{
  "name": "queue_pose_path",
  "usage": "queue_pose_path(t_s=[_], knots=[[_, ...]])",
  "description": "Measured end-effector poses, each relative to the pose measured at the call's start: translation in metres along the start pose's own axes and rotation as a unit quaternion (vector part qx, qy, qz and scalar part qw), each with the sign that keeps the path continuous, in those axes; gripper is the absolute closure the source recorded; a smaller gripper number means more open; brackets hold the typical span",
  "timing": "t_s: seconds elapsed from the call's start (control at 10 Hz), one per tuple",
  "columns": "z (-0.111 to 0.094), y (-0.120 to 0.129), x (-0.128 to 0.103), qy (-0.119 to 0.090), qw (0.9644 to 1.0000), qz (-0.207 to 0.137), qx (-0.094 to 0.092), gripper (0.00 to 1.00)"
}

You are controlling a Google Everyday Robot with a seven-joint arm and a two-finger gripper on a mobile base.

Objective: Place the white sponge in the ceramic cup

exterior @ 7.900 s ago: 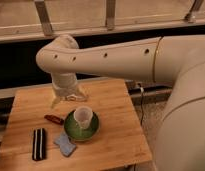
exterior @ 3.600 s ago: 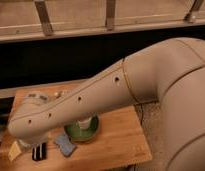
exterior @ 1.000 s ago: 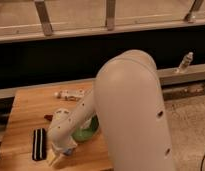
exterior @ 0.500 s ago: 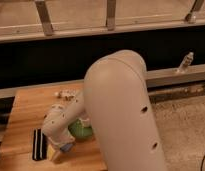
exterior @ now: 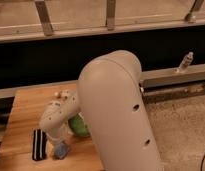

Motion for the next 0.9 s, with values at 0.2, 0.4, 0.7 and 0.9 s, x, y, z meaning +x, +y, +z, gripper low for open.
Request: queue_pose_path(t_s=[0.2,0.4,0.7,0.9], knots=[[0.003,0.001,-0.006,-0.006,0.9999,-0.006,-0.006,0.20],[0.006,0.002,-0.011,-0.012,0.9998,-0.011,-0.012,0.20],[0.011,0.005,-0.017,-0.022,0.9994,-0.015,-0.021,0.29],[0.015,0.009,-0.019,-0.026,0.9992,-0.020,-0.024,0.49]])
